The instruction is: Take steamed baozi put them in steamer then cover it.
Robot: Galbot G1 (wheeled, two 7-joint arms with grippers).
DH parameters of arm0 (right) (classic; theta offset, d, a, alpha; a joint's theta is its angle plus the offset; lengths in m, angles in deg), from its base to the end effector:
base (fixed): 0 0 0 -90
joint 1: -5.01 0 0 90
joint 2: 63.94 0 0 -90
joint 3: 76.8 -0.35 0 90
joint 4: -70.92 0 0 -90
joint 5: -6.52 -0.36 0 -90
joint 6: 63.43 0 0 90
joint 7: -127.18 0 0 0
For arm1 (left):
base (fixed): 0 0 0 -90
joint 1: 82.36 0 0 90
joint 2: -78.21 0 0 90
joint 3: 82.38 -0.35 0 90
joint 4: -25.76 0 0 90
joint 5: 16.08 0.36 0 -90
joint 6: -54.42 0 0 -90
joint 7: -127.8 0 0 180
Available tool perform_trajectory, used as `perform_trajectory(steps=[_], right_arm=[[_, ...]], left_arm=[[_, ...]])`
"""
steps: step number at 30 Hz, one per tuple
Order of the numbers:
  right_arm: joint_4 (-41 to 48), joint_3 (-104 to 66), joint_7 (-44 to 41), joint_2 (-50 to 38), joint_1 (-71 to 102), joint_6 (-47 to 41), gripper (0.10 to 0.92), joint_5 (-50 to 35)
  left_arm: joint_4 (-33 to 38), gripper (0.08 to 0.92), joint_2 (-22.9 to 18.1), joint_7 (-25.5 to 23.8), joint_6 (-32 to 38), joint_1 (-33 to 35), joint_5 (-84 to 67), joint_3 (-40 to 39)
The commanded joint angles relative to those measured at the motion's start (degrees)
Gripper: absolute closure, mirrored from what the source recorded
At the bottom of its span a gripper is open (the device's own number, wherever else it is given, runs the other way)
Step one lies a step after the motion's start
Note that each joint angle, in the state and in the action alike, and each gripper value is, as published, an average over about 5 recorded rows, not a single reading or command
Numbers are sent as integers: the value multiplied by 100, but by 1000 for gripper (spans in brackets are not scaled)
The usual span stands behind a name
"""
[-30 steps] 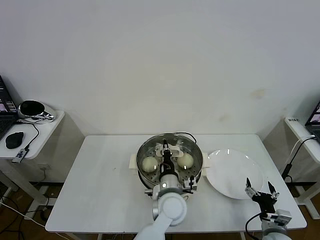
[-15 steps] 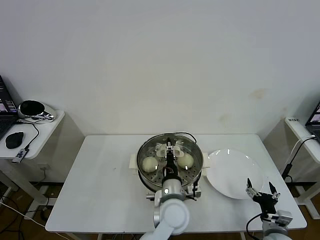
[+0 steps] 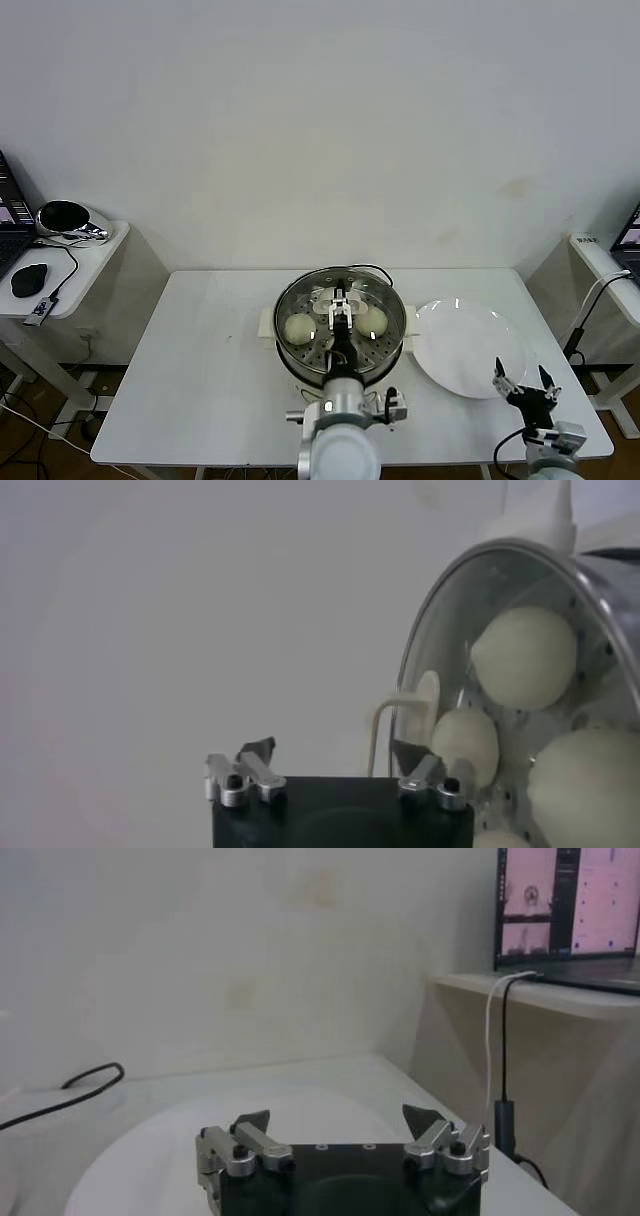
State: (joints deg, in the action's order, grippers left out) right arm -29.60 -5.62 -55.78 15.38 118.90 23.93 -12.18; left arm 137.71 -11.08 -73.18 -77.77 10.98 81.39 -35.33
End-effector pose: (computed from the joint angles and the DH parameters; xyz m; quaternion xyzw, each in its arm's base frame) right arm 0.2018 -0.1649 -0.3717 -0.1167 -0.9877 -0.0306 0.0990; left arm 0.2313 -0.2248 -0.2321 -0.0242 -0.7580 -0.6517 0.0145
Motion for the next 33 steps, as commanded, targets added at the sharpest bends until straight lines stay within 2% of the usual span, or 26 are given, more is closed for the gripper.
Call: perform_trajectory(steps=[1, 7, 10, 13, 19, 26, 33], right_arm=[[-314, 122, -107, -79, 248, 83, 203, -270], [-784, 338, -73, -223, 644, 345, 203, -356], [-891, 353, -57, -175, 784, 571, 203, -330], [-1029, 441, -15, -109, 970, 639, 203, -374], [-1117, 718, -58, -249, 1439, 563, 203, -310], [-1180, 774, -64, -313, 1646, 663, 203, -295], [-1004, 973, 9, -318, 1609, 762, 203, -259]], left_arm=[[1509, 177, 385, 1049, 1050, 750, -1955, 1063], [2070, 177, 629, 1832, 2103, 1526, -5656, 3184], [2004, 177, 670, 2138, 2893, 2060, -7239, 4064], [1749, 177, 623, 2309, 3505, 2522, -8146, 4567], [1300, 177, 507, 2319, 4235, 3263, -8993, 4844], [988, 177, 427, 2289, 4381, 3716, -9389, 4802], [863, 177, 329, 2185, 4315, 3883, -9458, 4762]])
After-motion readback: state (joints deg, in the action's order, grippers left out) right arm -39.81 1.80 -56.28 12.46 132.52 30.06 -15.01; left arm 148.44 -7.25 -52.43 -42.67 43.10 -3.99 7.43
